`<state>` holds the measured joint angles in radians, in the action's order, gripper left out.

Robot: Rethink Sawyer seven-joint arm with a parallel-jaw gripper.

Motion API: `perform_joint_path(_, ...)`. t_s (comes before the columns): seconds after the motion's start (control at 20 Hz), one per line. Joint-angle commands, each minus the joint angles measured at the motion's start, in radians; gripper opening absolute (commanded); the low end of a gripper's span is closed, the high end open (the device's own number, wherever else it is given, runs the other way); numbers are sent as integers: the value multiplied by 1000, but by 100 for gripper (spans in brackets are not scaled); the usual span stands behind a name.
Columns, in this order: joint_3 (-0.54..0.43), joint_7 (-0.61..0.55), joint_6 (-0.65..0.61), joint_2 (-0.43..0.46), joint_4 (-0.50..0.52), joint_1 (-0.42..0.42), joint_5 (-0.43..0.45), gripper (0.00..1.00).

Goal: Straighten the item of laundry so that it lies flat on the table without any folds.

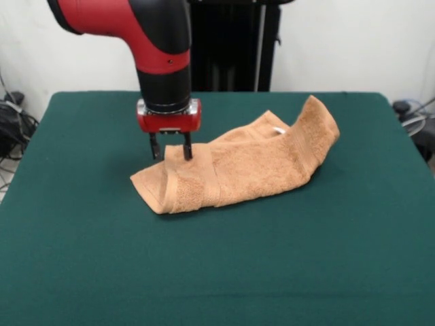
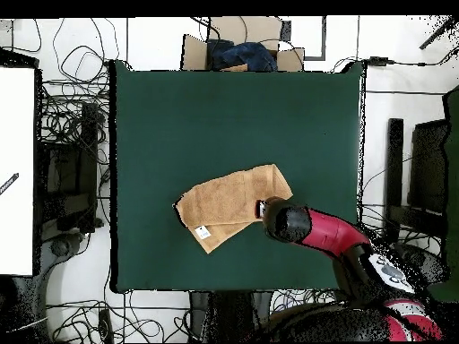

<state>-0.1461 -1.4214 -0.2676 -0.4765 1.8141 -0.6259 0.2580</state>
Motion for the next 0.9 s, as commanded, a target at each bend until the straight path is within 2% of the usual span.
perform_joint_path(0.05,-27,-184,20,-20,15,24,-36,100)
perform_joint_path(0.3,-12,-193,91,22,21,9,-13,100)
perform_joint_path(0.7,3,-194,86,13,39,12,-15,100)
perform_joint_path(0.9,12,-216,124,8,70,17,-12,100)
